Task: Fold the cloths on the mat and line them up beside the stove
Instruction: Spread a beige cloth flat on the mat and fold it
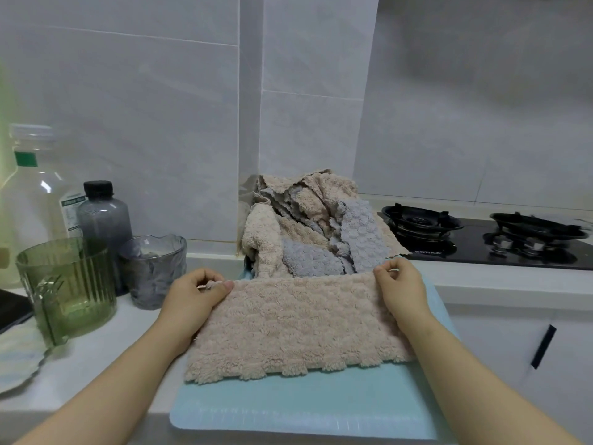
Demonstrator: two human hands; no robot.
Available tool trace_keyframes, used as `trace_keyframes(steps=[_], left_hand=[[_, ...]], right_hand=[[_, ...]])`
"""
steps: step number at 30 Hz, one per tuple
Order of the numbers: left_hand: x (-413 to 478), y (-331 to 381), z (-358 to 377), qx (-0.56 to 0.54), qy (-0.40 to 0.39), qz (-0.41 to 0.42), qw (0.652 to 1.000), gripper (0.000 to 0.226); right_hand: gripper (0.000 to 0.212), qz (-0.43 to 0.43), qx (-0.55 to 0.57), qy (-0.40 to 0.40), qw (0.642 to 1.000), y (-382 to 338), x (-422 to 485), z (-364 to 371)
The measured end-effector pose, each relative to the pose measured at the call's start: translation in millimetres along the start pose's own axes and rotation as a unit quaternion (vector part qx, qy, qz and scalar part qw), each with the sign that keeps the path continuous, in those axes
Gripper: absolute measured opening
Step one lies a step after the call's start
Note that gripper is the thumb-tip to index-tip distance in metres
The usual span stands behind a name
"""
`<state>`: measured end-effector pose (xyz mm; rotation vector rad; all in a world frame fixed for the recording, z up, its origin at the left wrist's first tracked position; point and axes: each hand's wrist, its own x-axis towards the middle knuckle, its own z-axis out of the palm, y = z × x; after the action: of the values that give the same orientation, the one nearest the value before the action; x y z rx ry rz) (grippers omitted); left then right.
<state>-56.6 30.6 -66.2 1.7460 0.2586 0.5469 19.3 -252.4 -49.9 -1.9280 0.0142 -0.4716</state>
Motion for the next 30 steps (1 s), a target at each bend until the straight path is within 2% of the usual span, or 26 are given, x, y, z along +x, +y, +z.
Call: trace_keyframes(steps=[5,9,11,14,20,22,26,30], left_hand=[[3.5,-3.7,3.8,0.073,0.008,0.038,0.997,0.013],[7.8,-6.2,4.9,0.11,0.009,0.042,0.993,0.025],[8.4,-6.8,5.7,0.115,0.004,0.04,0.993,0.03],[7.1,-7.7,5.8,0.116,0.004,0.043,0.992,0.035],[5.6,-7.4,5.2,0.101,0.02,0.049,0.993,0.039],[5.5,-7.3,5.2,0.113,0.022,0.056,0.992,0.04],[5.7,-5.4,6.5,0.165,0.018,0.062,0.984,0.041],[1.9,-3.9,7.9,0.172,0.014,0.052,0.984,0.038]], right_hand=[[0.011,0.009,-0.085,-0.043,0.995,9.4,1.7,14.6],[0.019,0.06,-0.048,-0.175,0.982,2.4,-1.8,8.1],[0.025,0.072,-0.061,-0.213,0.972,-0.7,-1.4,1.6],[0.021,0.073,-0.088,-0.196,0.974,4.8,2.6,-1.4],[0.011,0.064,-0.032,-0.094,0.993,15.9,12.7,7.3],[0.013,0.06,-0.046,-0.072,0.995,16.7,14.2,10.4],[0.025,0.041,-0.101,-0.106,0.988,16.0,7.2,16.4],[0.046,0.101,-0.017,-0.147,0.984,6.1,-2.8,1.5]])
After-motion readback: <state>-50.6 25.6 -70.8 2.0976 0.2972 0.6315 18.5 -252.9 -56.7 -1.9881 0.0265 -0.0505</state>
